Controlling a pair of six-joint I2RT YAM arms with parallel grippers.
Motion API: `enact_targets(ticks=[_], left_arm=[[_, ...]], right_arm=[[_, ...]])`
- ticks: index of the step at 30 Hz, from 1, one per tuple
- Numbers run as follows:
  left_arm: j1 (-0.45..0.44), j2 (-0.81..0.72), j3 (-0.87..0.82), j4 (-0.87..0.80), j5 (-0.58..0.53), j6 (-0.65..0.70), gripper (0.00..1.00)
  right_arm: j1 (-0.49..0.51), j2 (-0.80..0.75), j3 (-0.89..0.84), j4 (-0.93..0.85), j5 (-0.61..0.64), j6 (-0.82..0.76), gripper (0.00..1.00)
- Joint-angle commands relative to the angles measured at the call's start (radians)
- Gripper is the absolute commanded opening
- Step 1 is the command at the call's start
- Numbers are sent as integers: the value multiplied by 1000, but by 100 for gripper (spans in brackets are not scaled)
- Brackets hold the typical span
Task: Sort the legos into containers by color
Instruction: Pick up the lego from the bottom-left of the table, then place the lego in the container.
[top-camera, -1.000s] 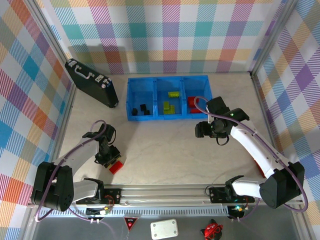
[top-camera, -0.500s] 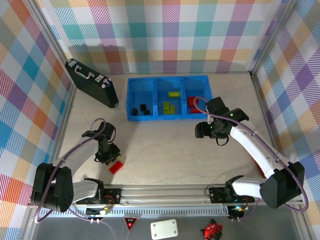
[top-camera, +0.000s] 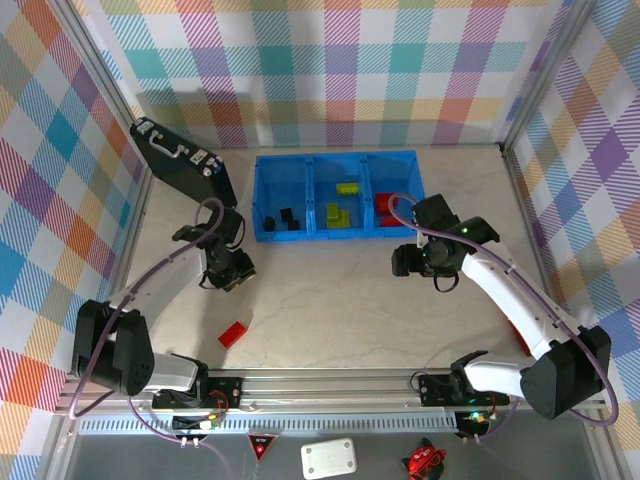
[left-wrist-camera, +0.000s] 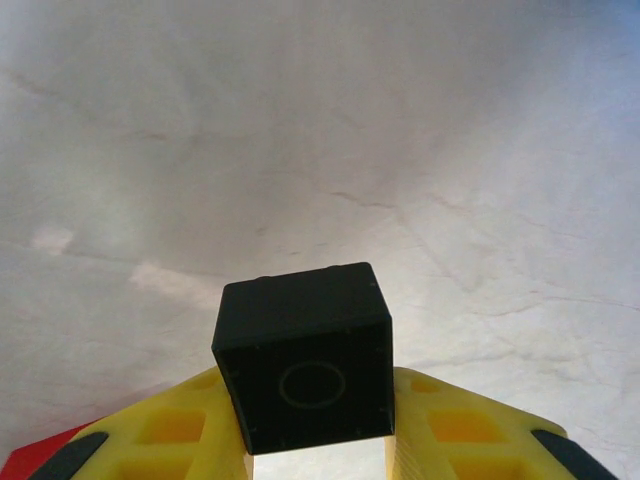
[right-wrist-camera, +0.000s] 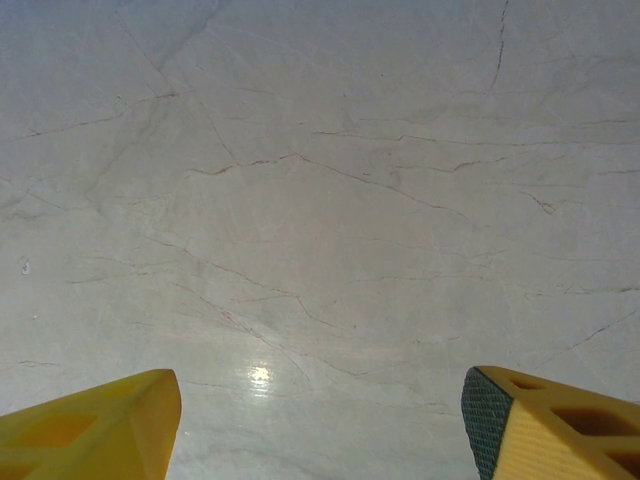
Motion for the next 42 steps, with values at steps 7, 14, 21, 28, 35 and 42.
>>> enact_targets(ticks=[7, 14, 21, 28, 35, 42], left_arm=[[-77, 195, 272, -46, -57, 73, 31], [-91, 363, 521, -99, -49, 209, 31], [-93, 576, 804, -179, 9, 349, 30], [-89, 747, 1006, -216, 74, 419, 32], [-69, 877, 1126, -226, 193, 453, 32], [-46, 931, 1147, -213, 230, 439, 32]], right_arm=[[5, -52, 14, -40, 27, 15, 76], [5, -80, -4, -52, 39, 25, 76], [5, -88, -16, -62, 50, 32, 76], [5, -86, -13, -70, 64, 31, 76], [5, -78, -8, -84, 78, 16, 76], [5, -86, -18, -90, 76, 21, 76]])
